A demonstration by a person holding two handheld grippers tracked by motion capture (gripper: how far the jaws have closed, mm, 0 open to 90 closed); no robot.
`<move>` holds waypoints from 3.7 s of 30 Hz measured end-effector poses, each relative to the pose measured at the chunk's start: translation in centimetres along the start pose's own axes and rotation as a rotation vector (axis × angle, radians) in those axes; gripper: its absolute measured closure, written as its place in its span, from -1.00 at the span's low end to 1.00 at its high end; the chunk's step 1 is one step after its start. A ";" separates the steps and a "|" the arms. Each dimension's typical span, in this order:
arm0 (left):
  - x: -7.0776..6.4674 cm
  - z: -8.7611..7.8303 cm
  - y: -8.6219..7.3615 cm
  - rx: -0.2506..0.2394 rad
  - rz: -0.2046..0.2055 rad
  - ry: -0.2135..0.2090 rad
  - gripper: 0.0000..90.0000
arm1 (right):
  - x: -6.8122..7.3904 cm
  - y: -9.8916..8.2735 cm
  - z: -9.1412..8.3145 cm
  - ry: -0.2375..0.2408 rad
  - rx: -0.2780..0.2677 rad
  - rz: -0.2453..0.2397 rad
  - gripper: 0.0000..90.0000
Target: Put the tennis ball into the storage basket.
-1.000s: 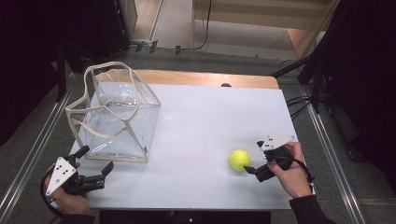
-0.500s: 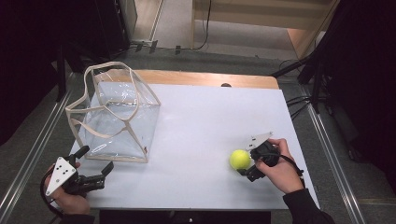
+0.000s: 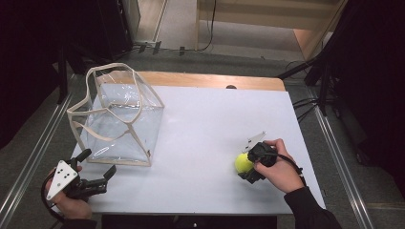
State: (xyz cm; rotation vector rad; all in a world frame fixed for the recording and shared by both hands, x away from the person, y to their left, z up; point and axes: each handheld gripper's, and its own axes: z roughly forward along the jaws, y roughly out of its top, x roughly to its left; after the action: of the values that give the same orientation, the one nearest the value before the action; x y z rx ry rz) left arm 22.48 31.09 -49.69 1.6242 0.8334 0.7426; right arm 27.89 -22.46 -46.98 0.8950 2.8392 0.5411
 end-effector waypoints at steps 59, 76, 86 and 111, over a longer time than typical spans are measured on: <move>0.1 -0.1 0.0 -0.005 -0.014 -0.003 -0.99 | 1.0 6.9 0.5 0.006 0.075 -0.069 -0.46; 0.2 -0.1 0.0 -0.004 -0.018 -0.006 -0.99 | 2.4 10.5 1.1 0.022 0.069 -0.130 -0.46; 0.2 -0.1 0.0 -0.004 -0.017 -0.007 -0.99 | 3.3 12.1 1.7 0.038 0.084 -0.183 -0.46; 0.2 -0.1 0.0 -0.002 -0.019 -0.014 -0.99 | 4.6 16.0 2.4 0.087 0.035 -0.219 -0.46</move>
State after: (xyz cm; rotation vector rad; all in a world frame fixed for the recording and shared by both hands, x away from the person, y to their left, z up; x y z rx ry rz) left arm 22.54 31.32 -49.68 1.6154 0.8365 0.7176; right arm 33.13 -6.89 -43.35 0.5678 2.9820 0.5160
